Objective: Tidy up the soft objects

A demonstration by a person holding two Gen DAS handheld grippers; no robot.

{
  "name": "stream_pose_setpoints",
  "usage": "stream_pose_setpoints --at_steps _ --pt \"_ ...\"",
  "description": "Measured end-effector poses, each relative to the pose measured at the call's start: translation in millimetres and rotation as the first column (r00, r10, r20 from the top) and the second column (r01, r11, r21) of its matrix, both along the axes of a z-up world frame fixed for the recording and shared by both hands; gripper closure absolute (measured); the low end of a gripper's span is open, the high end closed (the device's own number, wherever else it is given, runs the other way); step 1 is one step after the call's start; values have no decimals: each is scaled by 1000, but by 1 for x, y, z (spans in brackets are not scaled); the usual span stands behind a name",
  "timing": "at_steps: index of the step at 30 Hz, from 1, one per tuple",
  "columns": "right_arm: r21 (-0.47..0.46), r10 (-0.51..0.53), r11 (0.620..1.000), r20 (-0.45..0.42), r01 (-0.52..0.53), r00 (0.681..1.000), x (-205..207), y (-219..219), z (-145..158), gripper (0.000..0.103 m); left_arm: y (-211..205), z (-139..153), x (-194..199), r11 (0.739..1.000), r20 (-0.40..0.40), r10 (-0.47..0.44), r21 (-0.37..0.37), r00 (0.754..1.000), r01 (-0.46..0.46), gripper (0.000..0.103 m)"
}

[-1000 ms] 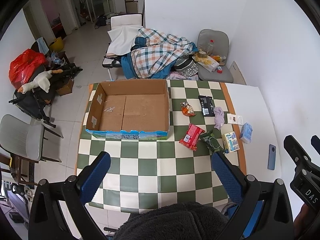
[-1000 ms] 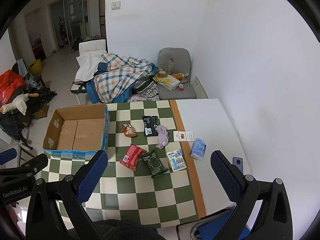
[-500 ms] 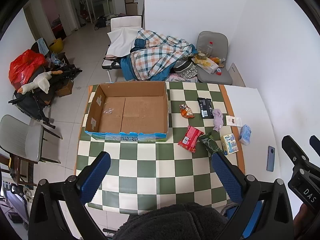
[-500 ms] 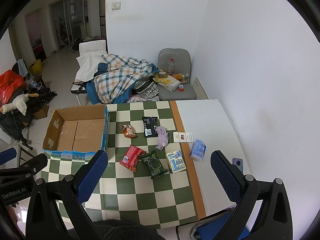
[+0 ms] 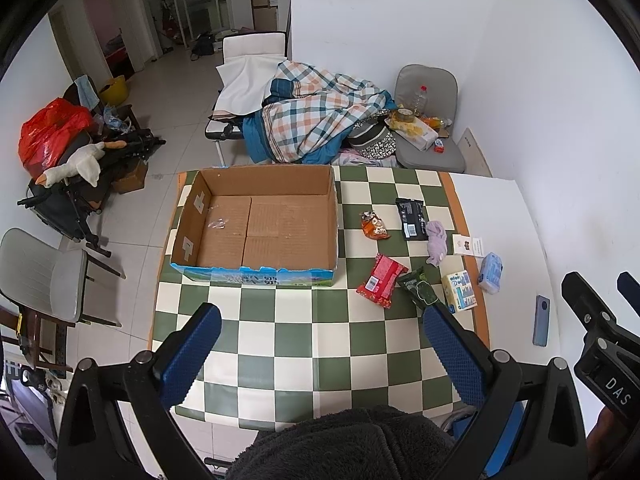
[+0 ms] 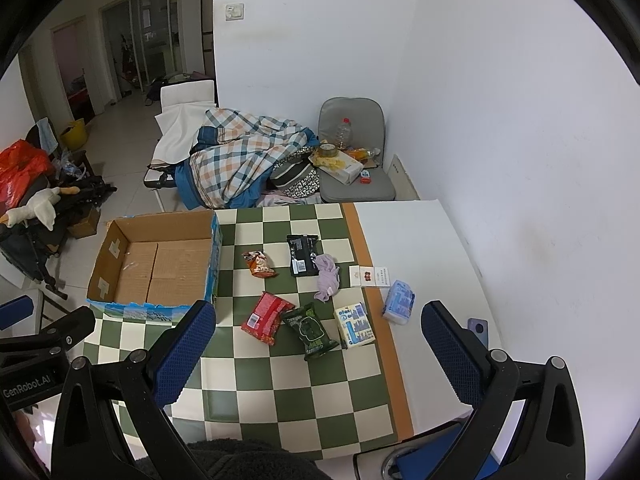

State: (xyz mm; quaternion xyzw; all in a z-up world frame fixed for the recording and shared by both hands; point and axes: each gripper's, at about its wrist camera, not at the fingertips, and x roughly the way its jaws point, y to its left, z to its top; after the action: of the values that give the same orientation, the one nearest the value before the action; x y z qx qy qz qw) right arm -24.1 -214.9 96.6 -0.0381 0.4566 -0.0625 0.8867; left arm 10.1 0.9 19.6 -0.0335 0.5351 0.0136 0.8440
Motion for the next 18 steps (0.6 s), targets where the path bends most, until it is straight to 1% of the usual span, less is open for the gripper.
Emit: stream_pose_setpoints --at_steps 16,18 --pt "0 0 1000 -2 0 1000 6 -1 -1 0 0 0 -1 1000 2 1 -2 1000 -1 0" --pt "2 -1 1000 -3 1 1000 6 0 0 0 -2 4 5 1000 -4 -2 -2 1000 2 0"
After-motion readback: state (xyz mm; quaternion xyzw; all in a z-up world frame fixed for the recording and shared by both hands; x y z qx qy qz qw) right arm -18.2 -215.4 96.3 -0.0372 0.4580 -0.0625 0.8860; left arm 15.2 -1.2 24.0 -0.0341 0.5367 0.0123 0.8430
